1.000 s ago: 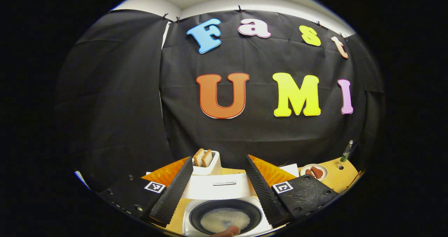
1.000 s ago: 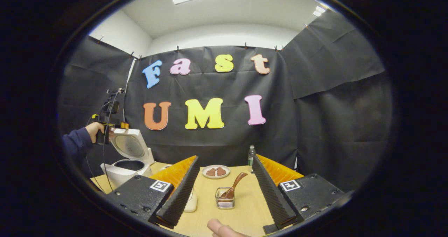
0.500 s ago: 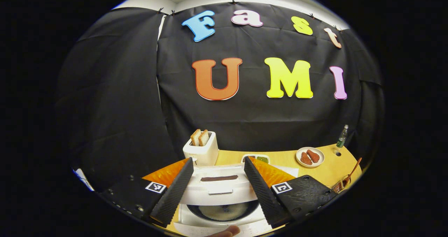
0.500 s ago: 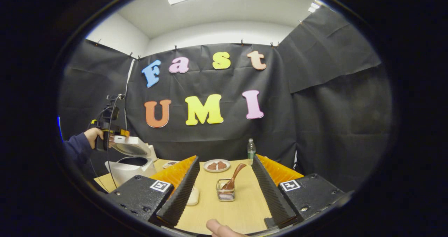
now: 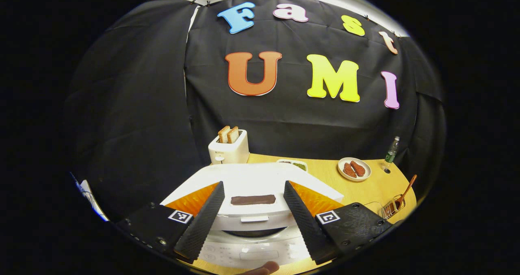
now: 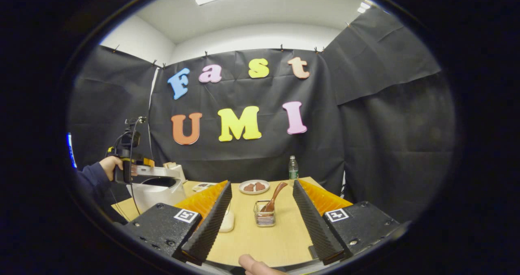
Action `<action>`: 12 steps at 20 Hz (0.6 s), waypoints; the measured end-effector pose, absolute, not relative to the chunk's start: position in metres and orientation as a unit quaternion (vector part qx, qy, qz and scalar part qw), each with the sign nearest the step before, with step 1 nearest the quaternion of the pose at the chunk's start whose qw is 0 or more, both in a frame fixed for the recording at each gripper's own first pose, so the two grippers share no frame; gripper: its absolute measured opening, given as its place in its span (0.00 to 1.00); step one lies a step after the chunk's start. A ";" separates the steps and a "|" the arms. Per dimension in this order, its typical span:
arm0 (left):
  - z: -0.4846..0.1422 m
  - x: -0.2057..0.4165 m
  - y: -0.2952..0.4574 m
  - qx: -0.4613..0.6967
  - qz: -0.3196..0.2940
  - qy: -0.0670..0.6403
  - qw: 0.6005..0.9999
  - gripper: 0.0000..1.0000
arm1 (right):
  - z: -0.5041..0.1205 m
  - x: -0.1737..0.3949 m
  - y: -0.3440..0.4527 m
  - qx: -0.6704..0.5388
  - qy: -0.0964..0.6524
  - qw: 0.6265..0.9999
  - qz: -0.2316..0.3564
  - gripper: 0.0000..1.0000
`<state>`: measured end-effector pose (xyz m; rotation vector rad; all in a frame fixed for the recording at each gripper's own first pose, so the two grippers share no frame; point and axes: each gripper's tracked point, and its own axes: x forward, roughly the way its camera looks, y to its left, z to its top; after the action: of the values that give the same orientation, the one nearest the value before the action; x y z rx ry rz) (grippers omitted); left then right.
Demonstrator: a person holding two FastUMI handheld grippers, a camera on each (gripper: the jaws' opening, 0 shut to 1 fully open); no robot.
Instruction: Close the left gripper, press the button to open the rice cooker; take a wooden spoon from the chopstick holder with the right hand, scoop a spoonful of rice and pour it into the rice cooker, then put the wooden spoon back into the chopstick holder.
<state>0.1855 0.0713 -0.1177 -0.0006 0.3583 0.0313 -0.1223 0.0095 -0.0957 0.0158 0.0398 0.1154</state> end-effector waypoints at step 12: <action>-0.162 0.175 0.072 0.006 0.010 0.216 0.976 0.96 | -0.111 -0.119 0.027 0.003 0.036 0.997 0.067 0.98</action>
<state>0.1748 0.0719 -0.1618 0.0113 0.4350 0.0193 -0.1191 0.0266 -0.1110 0.0058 0.0730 0.1343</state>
